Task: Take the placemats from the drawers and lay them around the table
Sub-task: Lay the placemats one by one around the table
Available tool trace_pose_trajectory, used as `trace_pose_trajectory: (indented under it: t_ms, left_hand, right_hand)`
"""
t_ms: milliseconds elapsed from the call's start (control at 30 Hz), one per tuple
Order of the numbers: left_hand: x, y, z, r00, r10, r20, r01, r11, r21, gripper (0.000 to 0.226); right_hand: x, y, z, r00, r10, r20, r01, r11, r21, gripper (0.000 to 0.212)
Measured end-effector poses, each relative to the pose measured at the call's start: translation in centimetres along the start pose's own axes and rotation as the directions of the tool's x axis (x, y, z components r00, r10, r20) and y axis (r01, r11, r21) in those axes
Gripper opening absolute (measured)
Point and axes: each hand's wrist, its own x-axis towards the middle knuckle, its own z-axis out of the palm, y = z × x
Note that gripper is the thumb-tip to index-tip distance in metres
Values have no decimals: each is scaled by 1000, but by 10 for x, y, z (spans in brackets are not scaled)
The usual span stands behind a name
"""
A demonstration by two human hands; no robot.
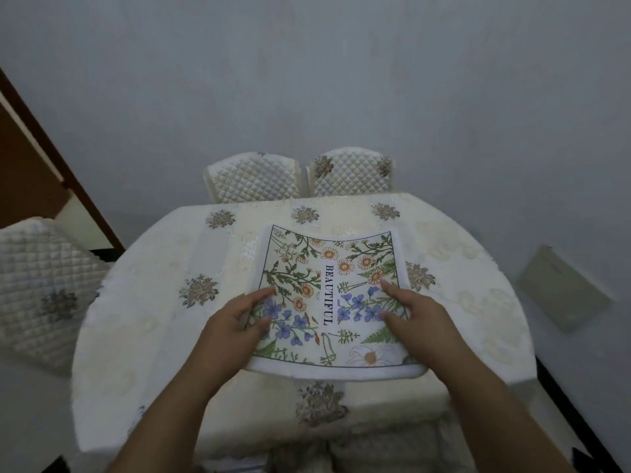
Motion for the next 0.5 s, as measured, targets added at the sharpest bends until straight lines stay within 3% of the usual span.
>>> trace_pose_trajectory:
  t_ms: [133, 300, 500]
  left_hand:
    - [-60, 36, -19, 996, 52, -68, -49, 998, 49, 46]
    - [-149, 50, -21, 946, 126, -297, -87, 986, 142, 31]
    - [-267, 38, -17, 864, -77, -498, 37, 995, -91, 30]
  right_hand:
    - [-38, -28, -24, 988, -152, -14, 152, 988, 4, 54]
    - [-79, -54, -49, 945, -319, 74, 319, 948, 17, 54]
    - [-137, -69, -39, 870, -426, 248, 423, 904, 68, 54]
